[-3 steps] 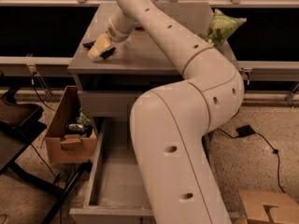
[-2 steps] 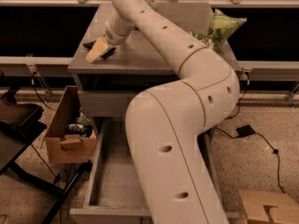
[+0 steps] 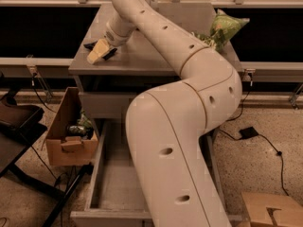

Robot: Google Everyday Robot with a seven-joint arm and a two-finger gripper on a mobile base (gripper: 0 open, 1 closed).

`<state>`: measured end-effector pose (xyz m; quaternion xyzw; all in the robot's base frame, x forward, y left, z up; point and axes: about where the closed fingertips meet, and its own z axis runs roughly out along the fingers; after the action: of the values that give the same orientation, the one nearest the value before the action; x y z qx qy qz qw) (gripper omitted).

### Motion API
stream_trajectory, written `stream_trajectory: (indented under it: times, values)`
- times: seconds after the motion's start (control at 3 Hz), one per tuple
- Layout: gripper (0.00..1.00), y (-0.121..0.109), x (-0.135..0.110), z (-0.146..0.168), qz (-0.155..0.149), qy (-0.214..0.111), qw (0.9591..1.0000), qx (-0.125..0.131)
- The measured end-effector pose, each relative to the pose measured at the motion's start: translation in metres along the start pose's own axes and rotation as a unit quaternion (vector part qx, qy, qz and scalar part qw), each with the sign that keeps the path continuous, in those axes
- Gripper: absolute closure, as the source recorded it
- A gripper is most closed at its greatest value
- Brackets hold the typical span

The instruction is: Place rxbar blueberry into middle drawer

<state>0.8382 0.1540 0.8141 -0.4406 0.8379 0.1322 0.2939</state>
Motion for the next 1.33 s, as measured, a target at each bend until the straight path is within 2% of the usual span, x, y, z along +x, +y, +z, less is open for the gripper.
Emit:
stream_trajectory:
  times: [0.33,0.67,1.33]
  values:
    - [0.66,0.0,0.0,0.0001,0.0,0.0,1.0,0.0]
    - [0.96,0.0,0.0,0.0001,0.0,0.0,1.0,0.0]
    - [1.0,0.0001,0.0001,0.0002,0.0,0.0,1.0,0.0]
